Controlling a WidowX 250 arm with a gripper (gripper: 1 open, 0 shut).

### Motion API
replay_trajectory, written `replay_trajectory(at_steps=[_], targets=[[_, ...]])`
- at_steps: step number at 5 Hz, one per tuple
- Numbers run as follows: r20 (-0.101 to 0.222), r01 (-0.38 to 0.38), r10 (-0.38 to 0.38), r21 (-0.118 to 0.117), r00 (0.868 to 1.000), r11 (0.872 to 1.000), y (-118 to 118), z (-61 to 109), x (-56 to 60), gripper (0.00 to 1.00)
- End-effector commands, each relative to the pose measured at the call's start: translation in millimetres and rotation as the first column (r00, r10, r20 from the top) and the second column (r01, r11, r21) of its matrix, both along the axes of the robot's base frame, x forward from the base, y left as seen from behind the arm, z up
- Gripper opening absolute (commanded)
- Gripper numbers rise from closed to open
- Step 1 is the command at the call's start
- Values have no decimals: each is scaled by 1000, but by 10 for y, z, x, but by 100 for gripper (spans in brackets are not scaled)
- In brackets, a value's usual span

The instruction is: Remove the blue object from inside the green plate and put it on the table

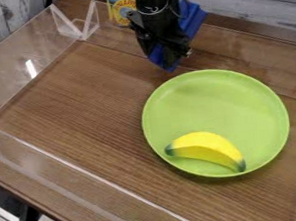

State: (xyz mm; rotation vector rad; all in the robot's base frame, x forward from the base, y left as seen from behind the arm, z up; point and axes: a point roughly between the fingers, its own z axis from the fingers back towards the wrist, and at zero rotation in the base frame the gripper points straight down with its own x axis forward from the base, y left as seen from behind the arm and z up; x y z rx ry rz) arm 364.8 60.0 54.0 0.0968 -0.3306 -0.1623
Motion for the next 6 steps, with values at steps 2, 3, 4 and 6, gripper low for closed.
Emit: replay_trajectory(at_steps=[2, 3, 4, 6], targets=[[30, 2, -3, 27, 1000, 1000, 87, 157, 131, 0], [27, 5, -6, 34, 1000, 999, 109, 164, 148, 0], [23, 9, -10, 40, 1000, 999, 133, 173, 154, 0], [25, 29, -30, 41, 999, 999, 110, 63, 88, 0]])
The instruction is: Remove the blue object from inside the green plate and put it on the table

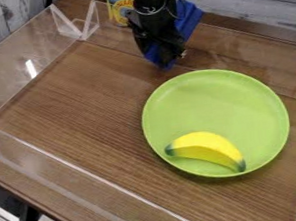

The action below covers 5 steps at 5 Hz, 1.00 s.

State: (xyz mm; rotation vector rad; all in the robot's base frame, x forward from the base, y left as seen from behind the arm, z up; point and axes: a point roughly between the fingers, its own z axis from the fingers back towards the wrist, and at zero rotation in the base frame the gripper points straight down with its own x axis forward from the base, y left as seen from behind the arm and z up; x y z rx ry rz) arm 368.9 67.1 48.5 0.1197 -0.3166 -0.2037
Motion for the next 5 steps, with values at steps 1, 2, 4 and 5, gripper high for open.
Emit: replay_trajectory(at_steps=[1, 2, 4, 5], targets=[[38, 0, -1, 11, 999, 1000, 40, 88, 32, 0], [34, 0, -1, 17, 999, 1000, 98, 67, 14, 0], [25, -1, 1, 26, 1000, 1000, 209, 16, 8, 0], [20, -3, 3, 27, 1000, 1000, 250, -24, 6, 0]])
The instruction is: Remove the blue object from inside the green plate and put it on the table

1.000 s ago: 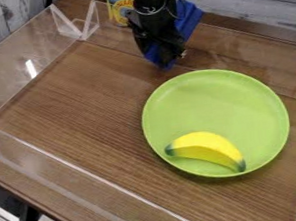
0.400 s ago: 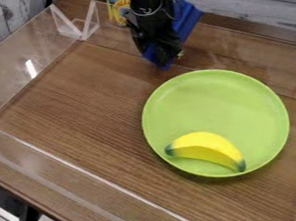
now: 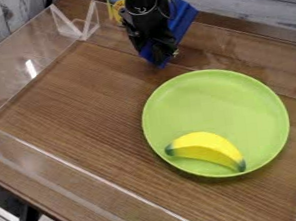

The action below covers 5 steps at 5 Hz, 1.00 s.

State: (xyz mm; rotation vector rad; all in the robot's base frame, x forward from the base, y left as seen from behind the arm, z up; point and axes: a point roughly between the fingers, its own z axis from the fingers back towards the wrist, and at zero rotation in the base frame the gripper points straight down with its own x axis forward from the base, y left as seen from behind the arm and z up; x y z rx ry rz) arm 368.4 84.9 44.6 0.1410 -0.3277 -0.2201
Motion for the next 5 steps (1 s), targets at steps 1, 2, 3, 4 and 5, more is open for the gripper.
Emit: replay_trajectory(at_steps=[1, 2, 3, 4, 5], targets=[[3, -17, 17, 4, 1000, 1000, 104, -31, 0, 100], [0, -23, 23, 6, 1000, 1000, 132, -42, 25, 0], [-4, -29, 29, 9, 1000, 1000, 168, -40, 42, 0], [-9, -37, 37, 11, 999, 999, 192, -38, 56, 100], [-13, -46, 46, 9, 999, 999, 204, -51, 63, 100]])
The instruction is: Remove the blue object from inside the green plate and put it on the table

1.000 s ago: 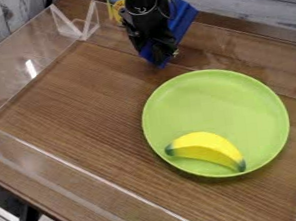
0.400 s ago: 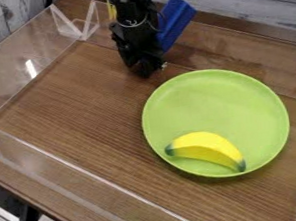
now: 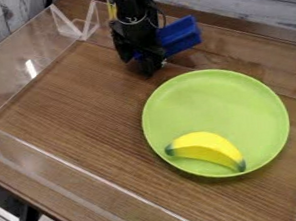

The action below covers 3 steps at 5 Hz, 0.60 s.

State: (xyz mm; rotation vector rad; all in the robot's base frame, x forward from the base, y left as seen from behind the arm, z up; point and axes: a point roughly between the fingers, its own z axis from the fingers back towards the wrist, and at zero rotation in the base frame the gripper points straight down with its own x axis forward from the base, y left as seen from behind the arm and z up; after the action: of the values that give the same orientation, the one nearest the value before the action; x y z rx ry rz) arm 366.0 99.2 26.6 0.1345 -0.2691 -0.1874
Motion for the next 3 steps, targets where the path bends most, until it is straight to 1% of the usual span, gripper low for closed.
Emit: replay_trajectory(at_steps=[1, 2, 3], targets=[[40, -16, 15, 16, 999, 1000, 90, 127, 99, 0], [35, -19, 19, 15, 999, 1000, 104, 111, 102, 100], [33, -27, 26, 8, 999, 1000, 98, 104, 97, 100]])
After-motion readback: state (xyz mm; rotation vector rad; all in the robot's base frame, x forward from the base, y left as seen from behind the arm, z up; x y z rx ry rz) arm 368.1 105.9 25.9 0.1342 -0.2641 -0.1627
